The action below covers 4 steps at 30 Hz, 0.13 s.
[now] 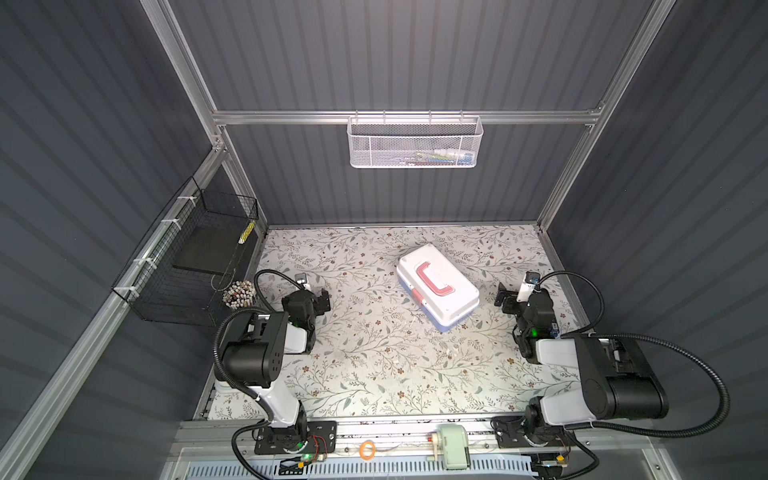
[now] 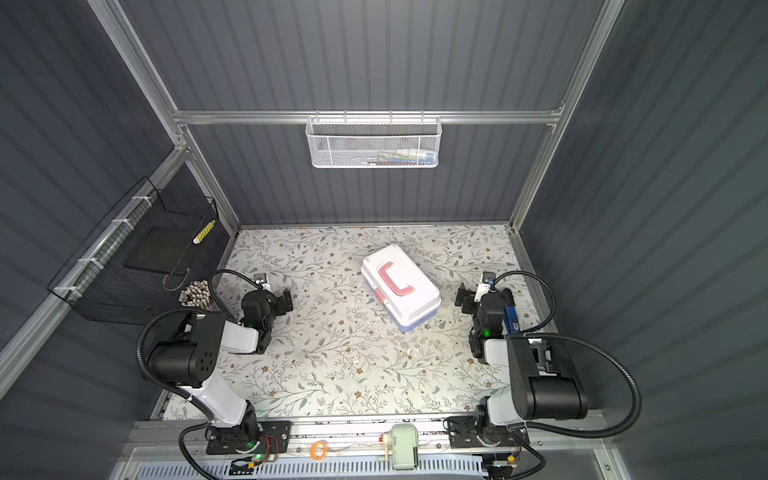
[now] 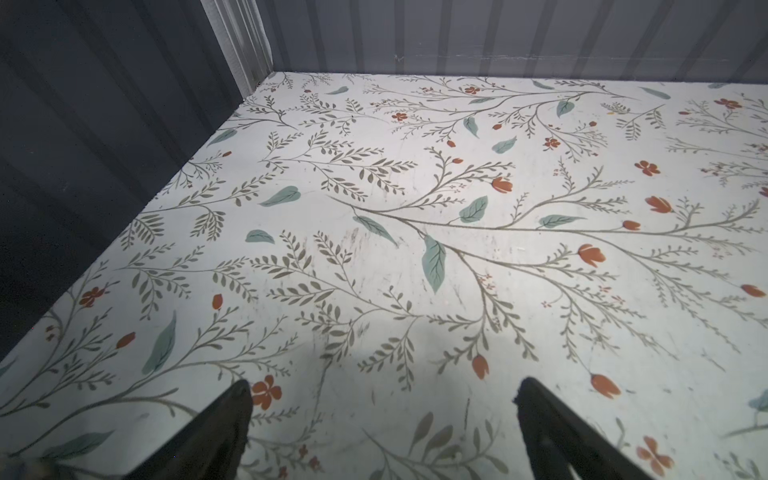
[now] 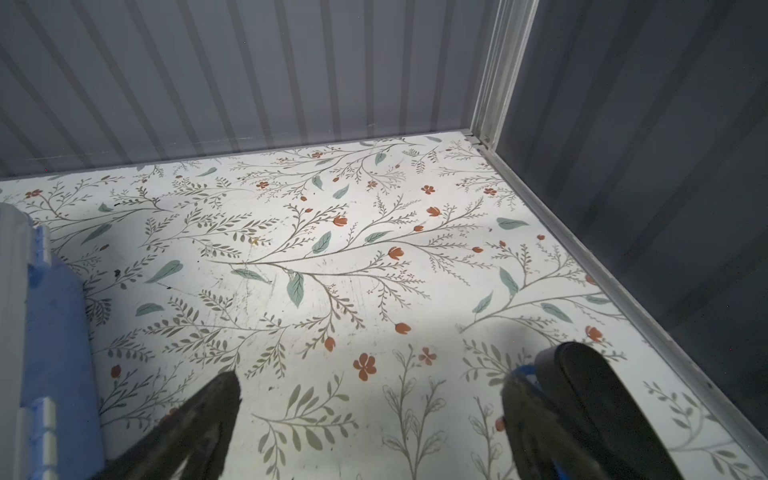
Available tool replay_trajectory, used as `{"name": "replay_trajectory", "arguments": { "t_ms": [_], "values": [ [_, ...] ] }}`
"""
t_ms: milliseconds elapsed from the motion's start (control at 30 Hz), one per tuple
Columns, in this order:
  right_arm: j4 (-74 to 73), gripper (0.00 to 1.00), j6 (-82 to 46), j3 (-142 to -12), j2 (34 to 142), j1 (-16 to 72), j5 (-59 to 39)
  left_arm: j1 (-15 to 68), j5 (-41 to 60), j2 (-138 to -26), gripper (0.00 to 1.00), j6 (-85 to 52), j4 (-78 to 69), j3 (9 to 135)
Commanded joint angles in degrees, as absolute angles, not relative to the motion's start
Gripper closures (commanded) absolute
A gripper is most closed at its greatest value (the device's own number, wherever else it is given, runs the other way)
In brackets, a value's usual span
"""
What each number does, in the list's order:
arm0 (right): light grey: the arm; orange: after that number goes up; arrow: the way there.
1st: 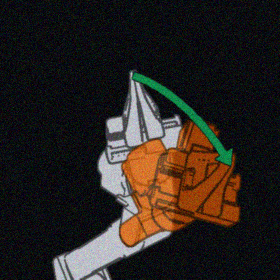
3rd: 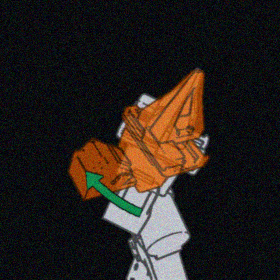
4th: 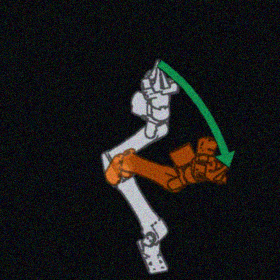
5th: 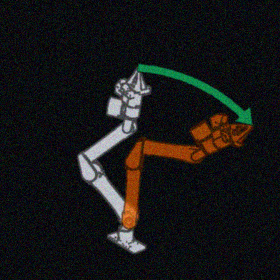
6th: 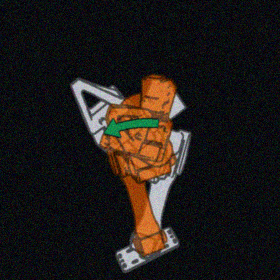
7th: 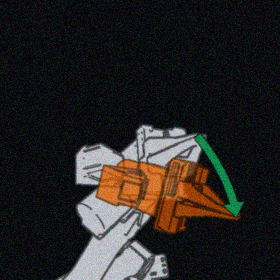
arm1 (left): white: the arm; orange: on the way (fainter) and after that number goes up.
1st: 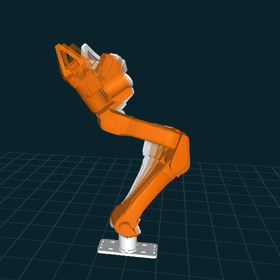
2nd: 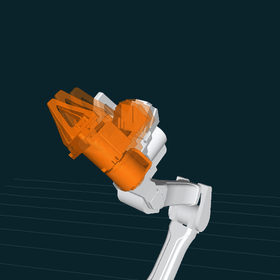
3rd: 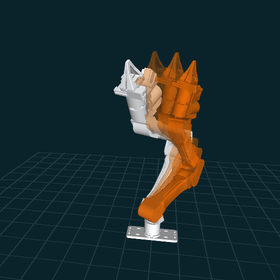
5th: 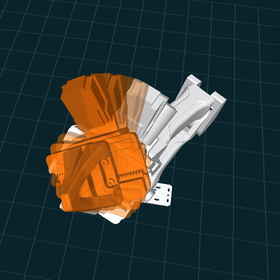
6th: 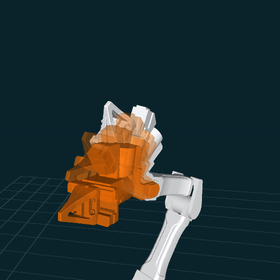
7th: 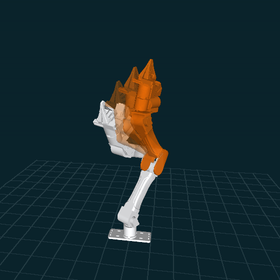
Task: Pack the tool kit
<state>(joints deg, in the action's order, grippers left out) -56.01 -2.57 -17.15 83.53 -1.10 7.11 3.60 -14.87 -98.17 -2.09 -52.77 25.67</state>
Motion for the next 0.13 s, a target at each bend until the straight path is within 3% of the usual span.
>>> {"name": "replay_trajectory", "arguments": {
  "t_ms": [0, 100],
  "values": [
    [-58.13, 0.01, -3.32, -17.42, 83.56, -1.16, 9.22, 3.53, -14.24, -98.26, 0.00, -1.45, -53.81, 26.23],
    [-58.39, 0.01, -3.43, -17.39, 83.70, -1.06, 9.83, 3.52, -14.19, -98.21, 0.00, -1.45, -53.70, 26.11]
  ]
}}
